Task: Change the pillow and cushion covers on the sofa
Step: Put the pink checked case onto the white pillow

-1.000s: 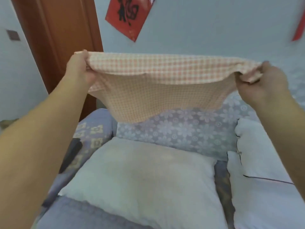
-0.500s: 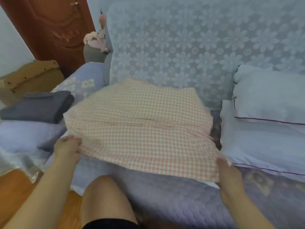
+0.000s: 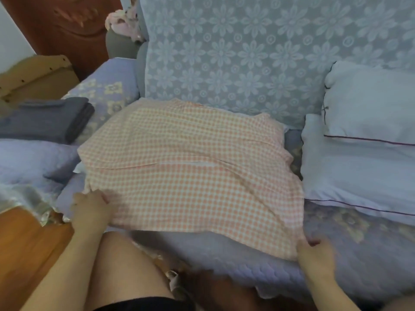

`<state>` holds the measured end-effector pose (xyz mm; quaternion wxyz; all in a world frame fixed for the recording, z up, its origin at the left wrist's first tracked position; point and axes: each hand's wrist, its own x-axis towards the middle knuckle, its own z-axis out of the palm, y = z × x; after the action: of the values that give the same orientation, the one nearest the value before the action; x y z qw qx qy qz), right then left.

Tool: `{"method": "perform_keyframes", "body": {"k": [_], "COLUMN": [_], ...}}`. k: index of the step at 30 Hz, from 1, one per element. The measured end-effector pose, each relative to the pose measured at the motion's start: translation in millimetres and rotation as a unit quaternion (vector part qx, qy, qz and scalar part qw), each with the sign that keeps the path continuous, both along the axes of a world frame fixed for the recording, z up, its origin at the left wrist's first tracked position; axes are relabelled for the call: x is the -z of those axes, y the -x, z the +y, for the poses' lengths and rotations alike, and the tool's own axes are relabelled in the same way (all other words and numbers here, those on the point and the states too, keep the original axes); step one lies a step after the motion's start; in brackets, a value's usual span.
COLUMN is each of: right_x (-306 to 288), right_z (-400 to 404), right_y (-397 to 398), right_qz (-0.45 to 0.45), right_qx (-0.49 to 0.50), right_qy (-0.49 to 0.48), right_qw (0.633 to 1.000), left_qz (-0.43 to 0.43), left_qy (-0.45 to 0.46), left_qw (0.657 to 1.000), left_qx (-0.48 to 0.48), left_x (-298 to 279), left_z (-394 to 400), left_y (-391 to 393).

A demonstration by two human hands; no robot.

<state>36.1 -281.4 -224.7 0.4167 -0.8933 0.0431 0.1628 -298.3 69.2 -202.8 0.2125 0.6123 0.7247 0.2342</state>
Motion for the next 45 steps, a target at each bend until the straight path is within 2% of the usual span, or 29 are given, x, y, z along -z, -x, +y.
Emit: {"method": "perform_keyframes", "body": {"k": [1, 3, 5, 7, 9, 12, 13, 14, 16, 18, 22, 24, 26, 30, 34, 38, 41, 45], "right_x": [2, -10, -27, -41, -42, -35, -30, -26, -20, -21, -34, -34, -30, -27, -41, -65, -77, -85], "right_z": [1, 11, 26, 45, 61, 70, 68, 64, 60, 60, 63, 67, 69, 67, 66, 60, 56, 55], "right_y": [-2, -6, -14, -23, -35, -49, -54, -56, -58, -55, -58, -64, -67, -70, -67, -66, -65, -59], "right_qz": [-0.021, -0.088, -0.142, -0.177, -0.184, -0.118, -0.102, -0.096, -0.07, -0.018, -0.019, -0.05, -0.112, -0.182, -0.113, -0.068, -0.086, -0.166], "right_qx": [-0.012, -0.033, -0.091, -0.162, -0.203, -0.141, -0.103, -0.076, -0.067, -0.087, -0.14, -0.171, -0.185, -0.119, -0.074, -0.065, -0.082, -0.135], "right_qy": [0.017, 0.026, -0.022, -0.053, -0.059, -0.056, -0.033, -0.006, -0.015, -0.112, -0.205, -0.173, -0.101, -0.081, -0.152, -0.207, -0.221, -0.147], "right_qw": [1.0, 0.995, 0.985, 0.969, 0.96, 0.981, 0.989, 0.993, 0.995, 0.99, 0.969, 0.969, 0.971, 0.973, 0.979, 0.974, 0.968, 0.966], "left_qz": [0.042, 0.208, 0.247, 0.221, 0.14, 0.079, 0.069, 0.069, 0.054, 0.035, 0.012, -0.001, -0.016, -0.019, -0.001, -0.019, -0.038, -0.06], "left_qy": [-0.009, -0.024, -0.129, -0.221, -0.22, -0.263, -0.287, -0.298, -0.305, -0.312, -0.342, -0.345, -0.354, -0.373, -0.367, -0.341, -0.318, -0.307], "left_qw": [0.999, 0.976, 0.956, 0.933, 0.909, 0.802, 0.769, 0.753, 0.762, 0.778, 0.759, 0.753, 0.747, 0.718, 0.713, 0.736, 0.749, 0.732], "left_qx": [0.013, 0.065, 0.092, 0.178, 0.325, 0.53, 0.567, 0.582, 0.569, 0.545, 0.555, 0.561, 0.562, 0.587, 0.597, 0.585, 0.58, 0.606], "left_x": [-1, -16, -27, -32, -35, -35, -30, -25, -15, -10, -4, -6, -9, -16, -21, -28, -36, -40], "left_z": [-4, -11, -18, -27, -43, -81, -88, -93, -93, -90, -89, -91, -95, -98, -104, -116, -132, -151], "left_y": [-3, -22, -54, -96, -149, -213, -225, -233, -241, -246, -255, -261, -269, -283, -288, -293, -301, -313]}}
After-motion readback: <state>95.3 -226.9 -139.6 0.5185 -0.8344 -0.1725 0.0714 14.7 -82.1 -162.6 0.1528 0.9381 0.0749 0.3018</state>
